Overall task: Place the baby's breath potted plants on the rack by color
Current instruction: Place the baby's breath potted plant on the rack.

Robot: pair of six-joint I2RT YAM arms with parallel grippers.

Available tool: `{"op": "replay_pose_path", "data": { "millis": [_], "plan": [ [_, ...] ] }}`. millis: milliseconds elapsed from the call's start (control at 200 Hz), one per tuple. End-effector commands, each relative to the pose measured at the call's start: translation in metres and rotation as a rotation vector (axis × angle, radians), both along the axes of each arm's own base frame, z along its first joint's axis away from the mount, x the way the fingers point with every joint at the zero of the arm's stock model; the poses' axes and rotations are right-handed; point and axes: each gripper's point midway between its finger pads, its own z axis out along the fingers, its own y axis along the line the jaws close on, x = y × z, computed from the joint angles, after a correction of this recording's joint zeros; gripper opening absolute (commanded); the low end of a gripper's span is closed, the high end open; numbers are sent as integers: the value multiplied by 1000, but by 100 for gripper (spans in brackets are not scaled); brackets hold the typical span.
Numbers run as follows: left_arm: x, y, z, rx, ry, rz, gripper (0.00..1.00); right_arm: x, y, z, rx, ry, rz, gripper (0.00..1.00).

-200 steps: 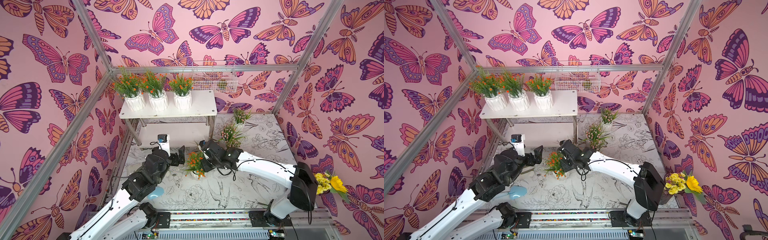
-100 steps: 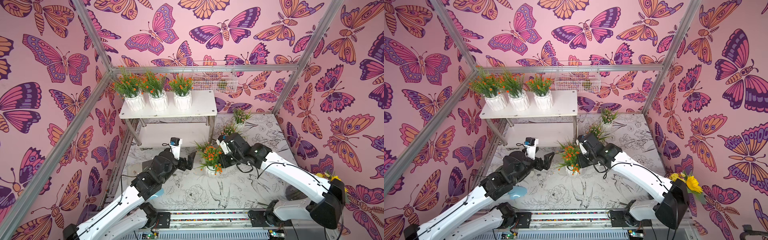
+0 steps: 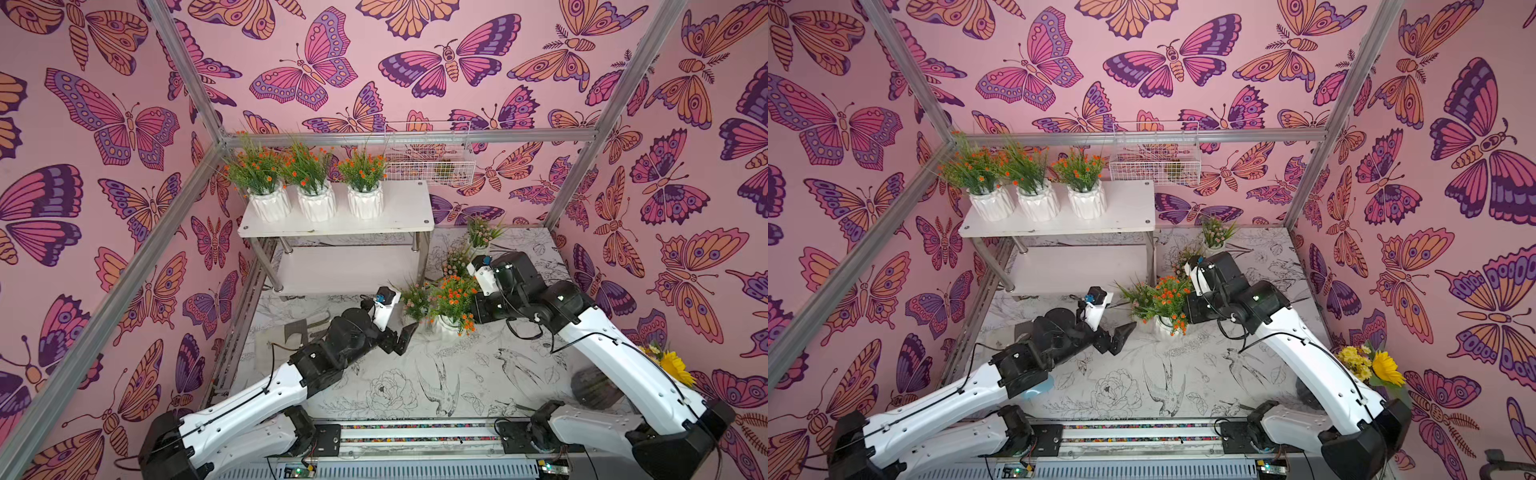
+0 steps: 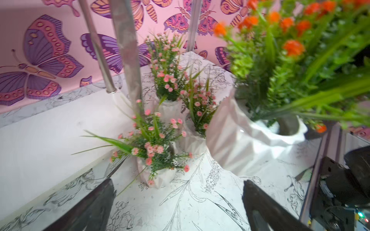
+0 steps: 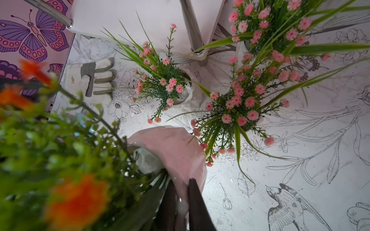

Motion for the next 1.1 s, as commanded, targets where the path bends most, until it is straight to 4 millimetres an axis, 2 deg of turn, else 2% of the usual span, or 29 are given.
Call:
{"op": "replay_pose_path", "data": {
  "millis": [0,205,536,841,1097],
  "plan": [
    [-12,-22,4,7,-76,-114,100,1,7,31,74,-61,38,0],
    [-28,-48,13,-37,-119,-226,100,2,16,37,119,-51,59,0],
    [-30,-80,18,-68,-141,-273,100,4,29,43,183,-43,85,0],
    [-19,-94,20,-103,-165,-224,100,2,36,43,219,-28,106,0],
    [-14,-98,21,-103,-175,-204,100,-2,38,46,245,-23,113,0]
  ]
}}
